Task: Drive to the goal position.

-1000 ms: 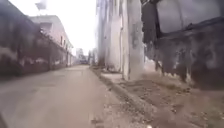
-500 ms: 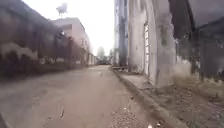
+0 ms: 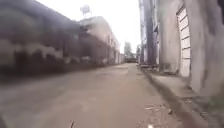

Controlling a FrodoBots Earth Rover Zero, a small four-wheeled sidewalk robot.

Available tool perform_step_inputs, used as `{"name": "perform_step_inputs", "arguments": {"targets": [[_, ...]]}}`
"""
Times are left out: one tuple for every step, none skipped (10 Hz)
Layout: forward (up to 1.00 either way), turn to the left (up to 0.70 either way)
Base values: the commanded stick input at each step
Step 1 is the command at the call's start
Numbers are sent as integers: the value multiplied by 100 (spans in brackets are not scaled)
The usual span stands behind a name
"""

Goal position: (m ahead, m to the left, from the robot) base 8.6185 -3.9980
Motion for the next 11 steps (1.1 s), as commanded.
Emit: {"name": "perform_step_inputs", "arguments": {"targets": [[100, -27], [100, -27], [100, -27], [100, -27], [100, -27], [100, -27], [100, -27], [100, -27], [100, -27], [100, -27], [100, -27]]}}
